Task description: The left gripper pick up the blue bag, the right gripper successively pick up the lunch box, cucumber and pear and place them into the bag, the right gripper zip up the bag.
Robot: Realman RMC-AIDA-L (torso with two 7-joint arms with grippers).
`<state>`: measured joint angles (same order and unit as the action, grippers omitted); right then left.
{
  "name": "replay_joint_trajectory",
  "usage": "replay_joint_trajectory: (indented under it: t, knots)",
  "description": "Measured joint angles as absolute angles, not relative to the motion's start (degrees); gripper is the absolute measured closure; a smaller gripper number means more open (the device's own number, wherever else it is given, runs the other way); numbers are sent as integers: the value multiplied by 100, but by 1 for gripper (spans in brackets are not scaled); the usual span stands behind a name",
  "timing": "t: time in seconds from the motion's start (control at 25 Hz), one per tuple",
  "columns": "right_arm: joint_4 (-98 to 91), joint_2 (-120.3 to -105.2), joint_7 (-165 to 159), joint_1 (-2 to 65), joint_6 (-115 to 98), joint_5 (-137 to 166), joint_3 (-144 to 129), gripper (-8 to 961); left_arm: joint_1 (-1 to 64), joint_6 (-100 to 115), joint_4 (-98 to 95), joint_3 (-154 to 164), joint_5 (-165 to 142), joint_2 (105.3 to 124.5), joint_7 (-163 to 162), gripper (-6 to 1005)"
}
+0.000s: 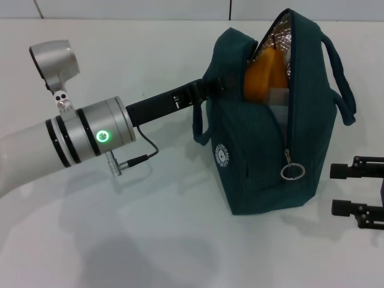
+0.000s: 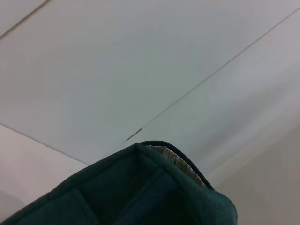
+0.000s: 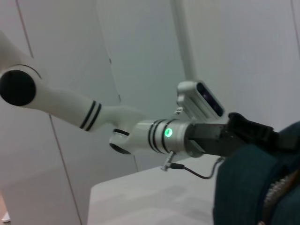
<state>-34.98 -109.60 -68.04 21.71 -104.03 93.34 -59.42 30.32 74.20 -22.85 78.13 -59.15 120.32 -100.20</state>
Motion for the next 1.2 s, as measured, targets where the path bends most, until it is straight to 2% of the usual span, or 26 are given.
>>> replay_joint_trajectory:
  t: [0.56,0.72,1.2]
  knots:
    - [-3489,-10943,-6888,2171,-10120,9339,-5932,357,3015,7436,-2285,7813,-5914,12032,-10021,944]
    - [-3489,-10978,-6918,2189,-9905,9339,-5933,355,3013,7436,-2285,7818,-5915,12032,-10024,944]
    - [-3413,-11342,-6988,2458,-9407,9741,-6007,356,3015,7451,-2285,7831,-5915,12032,-10022,944]
